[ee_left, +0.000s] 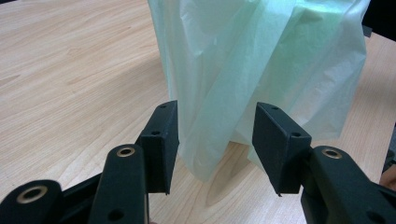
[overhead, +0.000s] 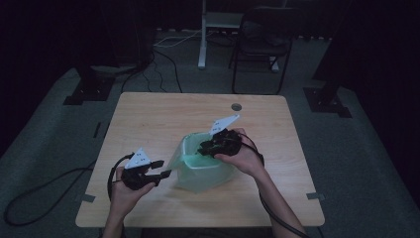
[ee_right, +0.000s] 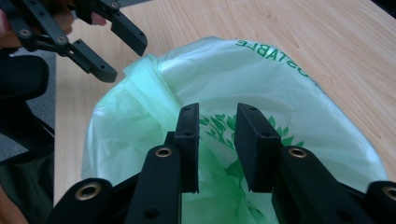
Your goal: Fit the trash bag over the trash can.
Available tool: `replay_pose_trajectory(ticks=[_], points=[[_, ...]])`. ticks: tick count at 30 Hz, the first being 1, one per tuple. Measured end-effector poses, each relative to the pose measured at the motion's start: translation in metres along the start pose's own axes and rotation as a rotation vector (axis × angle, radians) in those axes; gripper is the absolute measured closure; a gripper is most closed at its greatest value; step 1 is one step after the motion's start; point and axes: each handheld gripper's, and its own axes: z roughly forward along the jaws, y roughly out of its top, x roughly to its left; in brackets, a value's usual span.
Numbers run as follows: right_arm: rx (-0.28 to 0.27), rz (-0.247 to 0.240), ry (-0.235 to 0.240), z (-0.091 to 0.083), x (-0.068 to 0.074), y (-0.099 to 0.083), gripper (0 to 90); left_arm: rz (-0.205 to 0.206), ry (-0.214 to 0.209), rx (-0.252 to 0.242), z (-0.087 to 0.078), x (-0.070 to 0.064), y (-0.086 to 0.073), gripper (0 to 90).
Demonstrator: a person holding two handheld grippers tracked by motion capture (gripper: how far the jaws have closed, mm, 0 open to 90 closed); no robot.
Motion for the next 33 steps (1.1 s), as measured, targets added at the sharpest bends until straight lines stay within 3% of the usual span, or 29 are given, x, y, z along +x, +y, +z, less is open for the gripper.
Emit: replay_pose_trajectory(ticks=[9,23,33], points=[[0.066,-0.018,-0.053,0.014,0.003,0.005,68.7,-0.001,-0.004,0.004,0.002,-0.001,0.000,51.7],[0.129,-0.079,0.028,0.027,0.013,0.009,49.8,0.000,-0.005,0.007,0.002,0.000,-0.001,51.6],[0.147,-0.057,-0.052,0.029,0.006,0.010,47.9,-0.002,-0.006,0.007,0.003,0.000,-0.001,51.6]])
